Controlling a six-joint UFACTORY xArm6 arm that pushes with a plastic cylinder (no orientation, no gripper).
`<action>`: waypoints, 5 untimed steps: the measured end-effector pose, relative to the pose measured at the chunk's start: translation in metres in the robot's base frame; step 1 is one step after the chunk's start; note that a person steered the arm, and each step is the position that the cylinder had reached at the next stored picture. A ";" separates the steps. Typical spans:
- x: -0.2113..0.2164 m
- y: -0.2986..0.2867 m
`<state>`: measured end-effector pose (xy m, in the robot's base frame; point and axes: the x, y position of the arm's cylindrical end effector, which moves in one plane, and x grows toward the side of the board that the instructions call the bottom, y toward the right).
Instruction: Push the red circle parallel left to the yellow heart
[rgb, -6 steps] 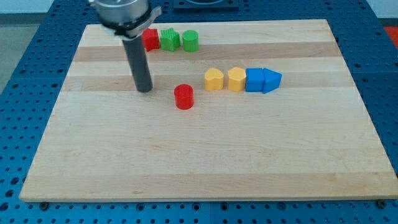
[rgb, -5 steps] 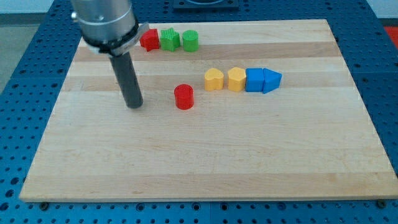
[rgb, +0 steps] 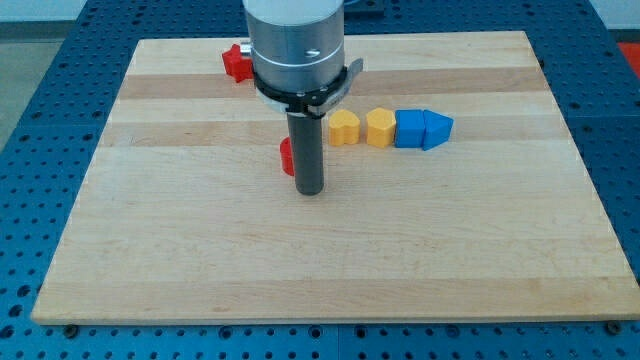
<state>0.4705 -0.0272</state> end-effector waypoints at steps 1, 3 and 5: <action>-0.004 0.000; -0.020 -0.004; -0.042 -0.047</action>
